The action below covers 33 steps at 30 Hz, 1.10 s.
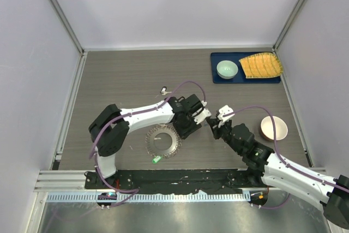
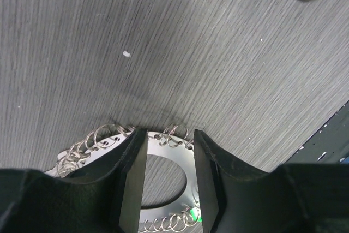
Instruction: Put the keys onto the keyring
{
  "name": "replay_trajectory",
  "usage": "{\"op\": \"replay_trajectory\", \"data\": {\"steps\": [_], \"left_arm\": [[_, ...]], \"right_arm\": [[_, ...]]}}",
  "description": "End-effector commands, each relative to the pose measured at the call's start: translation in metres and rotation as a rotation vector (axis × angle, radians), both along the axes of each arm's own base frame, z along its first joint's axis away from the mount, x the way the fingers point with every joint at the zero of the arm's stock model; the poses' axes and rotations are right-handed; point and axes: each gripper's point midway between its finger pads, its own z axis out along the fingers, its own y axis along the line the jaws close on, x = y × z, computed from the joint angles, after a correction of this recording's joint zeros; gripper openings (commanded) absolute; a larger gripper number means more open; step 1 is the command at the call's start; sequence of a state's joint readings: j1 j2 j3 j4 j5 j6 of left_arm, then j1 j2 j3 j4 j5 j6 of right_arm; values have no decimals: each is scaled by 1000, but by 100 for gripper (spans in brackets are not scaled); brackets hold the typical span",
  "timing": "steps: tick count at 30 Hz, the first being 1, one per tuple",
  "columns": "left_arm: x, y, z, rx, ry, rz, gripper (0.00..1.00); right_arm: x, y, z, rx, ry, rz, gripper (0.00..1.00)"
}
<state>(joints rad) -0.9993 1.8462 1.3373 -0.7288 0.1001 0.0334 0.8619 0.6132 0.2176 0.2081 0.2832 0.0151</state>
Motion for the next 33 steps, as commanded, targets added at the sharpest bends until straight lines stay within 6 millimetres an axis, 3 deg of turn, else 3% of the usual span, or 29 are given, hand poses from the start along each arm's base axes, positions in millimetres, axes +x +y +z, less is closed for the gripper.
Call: {"op": "replay_trajectory", "data": {"steps": [1, 14, 33], "left_arm": [[-10, 8, -9, 60, 82, -46, 42], [-18, 16, -19, 91, 142, -38, 38], [-19, 23, -22, 124, 148, -26, 36]], "right_arm": [[5, 2, 26, 86, -58, -24, 1], [13, -24, 31, 129, -79, -173, 1], [11, -28, 34, 151, -93, -183, 1]]}}
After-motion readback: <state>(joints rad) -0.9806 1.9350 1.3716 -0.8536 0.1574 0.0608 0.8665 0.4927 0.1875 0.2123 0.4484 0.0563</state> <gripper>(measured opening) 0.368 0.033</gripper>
